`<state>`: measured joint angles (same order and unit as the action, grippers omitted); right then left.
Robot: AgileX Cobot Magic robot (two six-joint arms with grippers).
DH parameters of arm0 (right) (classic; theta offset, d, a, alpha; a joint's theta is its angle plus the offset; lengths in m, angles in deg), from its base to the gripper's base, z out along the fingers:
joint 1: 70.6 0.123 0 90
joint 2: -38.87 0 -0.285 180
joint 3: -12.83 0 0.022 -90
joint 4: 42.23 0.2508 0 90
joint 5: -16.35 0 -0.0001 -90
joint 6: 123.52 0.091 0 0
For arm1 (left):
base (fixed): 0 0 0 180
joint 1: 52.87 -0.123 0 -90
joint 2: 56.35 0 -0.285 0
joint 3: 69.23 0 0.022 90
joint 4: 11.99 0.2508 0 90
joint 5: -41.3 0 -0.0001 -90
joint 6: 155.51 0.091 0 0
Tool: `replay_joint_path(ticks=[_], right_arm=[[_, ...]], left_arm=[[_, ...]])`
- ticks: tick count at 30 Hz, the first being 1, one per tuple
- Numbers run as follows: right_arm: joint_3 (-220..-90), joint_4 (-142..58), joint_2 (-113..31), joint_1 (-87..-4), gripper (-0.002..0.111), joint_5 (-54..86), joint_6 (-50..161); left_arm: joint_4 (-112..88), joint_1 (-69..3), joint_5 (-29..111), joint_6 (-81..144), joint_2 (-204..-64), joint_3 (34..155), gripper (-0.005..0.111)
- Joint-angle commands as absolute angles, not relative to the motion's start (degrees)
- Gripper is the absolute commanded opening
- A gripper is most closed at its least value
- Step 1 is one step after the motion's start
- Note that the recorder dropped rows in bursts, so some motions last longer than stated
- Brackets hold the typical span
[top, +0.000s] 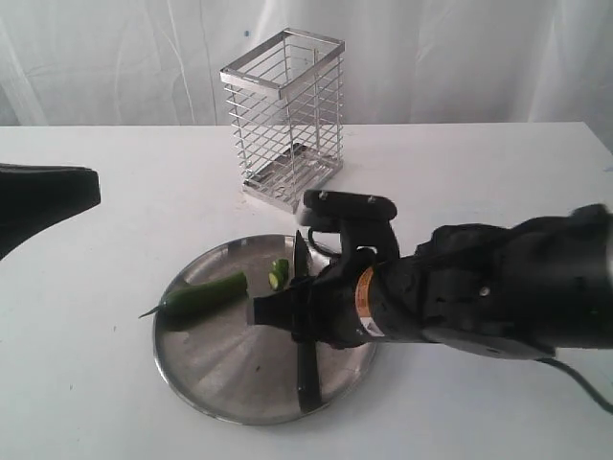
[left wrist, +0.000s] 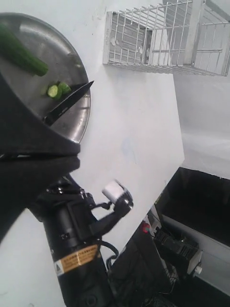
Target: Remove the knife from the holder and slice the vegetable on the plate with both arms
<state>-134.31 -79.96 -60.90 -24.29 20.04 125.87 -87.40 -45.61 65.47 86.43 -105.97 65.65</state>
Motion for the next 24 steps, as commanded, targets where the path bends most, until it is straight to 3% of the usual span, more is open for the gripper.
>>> replay_joint_path(ticks=[1,6,15,21,24], right_arm=[[-130.58,-81.34,-50.25,-24.67,0.033,19.68,125.51],[-123.53,-81.87,-34.40,-22.31,0.000,17.75,123.90],[-117.19,-81.87,-2.22,-21.02,0.000,12.61,121.07],[-117.19,-81.45,10.06,-21.02,0.000,12.96,119.33],[-116.93,-81.45,14.12,-21.02,0.000,19.71,112.92]], left_arm=[[-87.59,-45.83,66.80,83.67,-101.23,63.72,0.000],[-86.18,-45.83,67.73,80.71,-95.86,62.20,0.000],[-82.12,-45.83,68.71,81.39,-92.82,61.91,0.000],[-82.12,-45.83,68.71,81.39,-92.82,61.91,0.000],[-82.12,-45.83,68.71,81.39,-92.82,61.91,0.000]])
